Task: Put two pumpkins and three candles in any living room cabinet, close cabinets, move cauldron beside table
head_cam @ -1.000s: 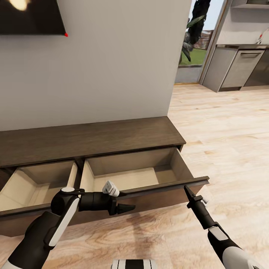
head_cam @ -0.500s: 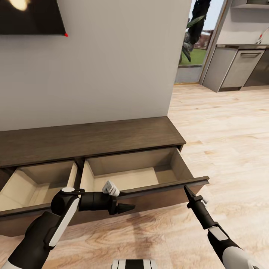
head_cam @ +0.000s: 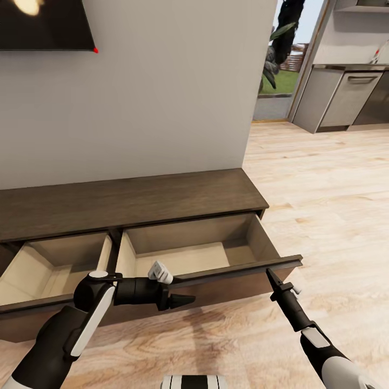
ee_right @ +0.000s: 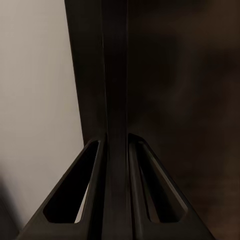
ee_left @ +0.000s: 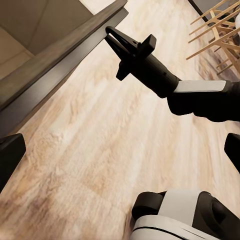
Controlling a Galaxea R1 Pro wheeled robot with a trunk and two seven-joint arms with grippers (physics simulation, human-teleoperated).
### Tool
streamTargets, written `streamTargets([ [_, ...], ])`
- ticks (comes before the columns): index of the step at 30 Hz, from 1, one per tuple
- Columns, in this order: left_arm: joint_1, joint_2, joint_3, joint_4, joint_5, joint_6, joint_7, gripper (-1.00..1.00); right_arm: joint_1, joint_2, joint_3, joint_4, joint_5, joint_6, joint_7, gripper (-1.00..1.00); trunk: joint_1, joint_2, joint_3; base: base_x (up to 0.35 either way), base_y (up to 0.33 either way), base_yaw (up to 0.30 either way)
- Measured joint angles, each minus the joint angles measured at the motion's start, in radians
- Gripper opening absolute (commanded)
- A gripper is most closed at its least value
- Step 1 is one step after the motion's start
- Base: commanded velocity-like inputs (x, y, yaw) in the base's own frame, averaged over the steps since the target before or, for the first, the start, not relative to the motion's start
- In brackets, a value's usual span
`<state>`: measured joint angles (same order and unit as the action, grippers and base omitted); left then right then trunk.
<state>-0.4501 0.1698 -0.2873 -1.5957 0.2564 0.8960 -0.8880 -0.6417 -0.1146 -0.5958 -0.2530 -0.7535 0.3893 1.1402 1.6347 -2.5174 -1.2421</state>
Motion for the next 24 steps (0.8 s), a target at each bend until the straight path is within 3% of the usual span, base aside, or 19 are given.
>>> streamTargets([
  [9,0.0,0.0,0.0,0.0,0.0,0.0,0.0,1.0,0.0,0.0,-0.001,0.0,0.001,-0.001,0.0,-1.0,0.0,0.0,0.0,0.0,0.0,0.0],
  [10,0.0,0.0,0.0,0.0,0.0,0.0,0.0,1.0,0.0,0.0,-0.001,0.0,0.001,-0.001,0.0,1.0,0.0,0.0,0.0,0.0,0.0,0.0],
  [11,0.0,0.0,0.0,0.001,0.0,0.0,0.0,1.0,0.0,0.023,0.034,0.0,0.001,0.01,0.013,1.0,0.0,0.0,0.0,0.0,0.0,0.0],
  [12,0.0,0.0,0.0,0.001,0.0,0.0,0.0,1.0,-0.001,0.026,0.033,-0.001,0.0,0.011,0.013,1.0,0.0,0.0,0.0,0.0,0.0,0.0],
  [24,0.0,0.0,0.0,0.001,0.0,0.0,0.0,1.0,-0.001,0.026,0.033,-0.001,0.0,0.011,0.011,1.0,0.0,0.0,0.0,-0.004,0.0,0.0],
])
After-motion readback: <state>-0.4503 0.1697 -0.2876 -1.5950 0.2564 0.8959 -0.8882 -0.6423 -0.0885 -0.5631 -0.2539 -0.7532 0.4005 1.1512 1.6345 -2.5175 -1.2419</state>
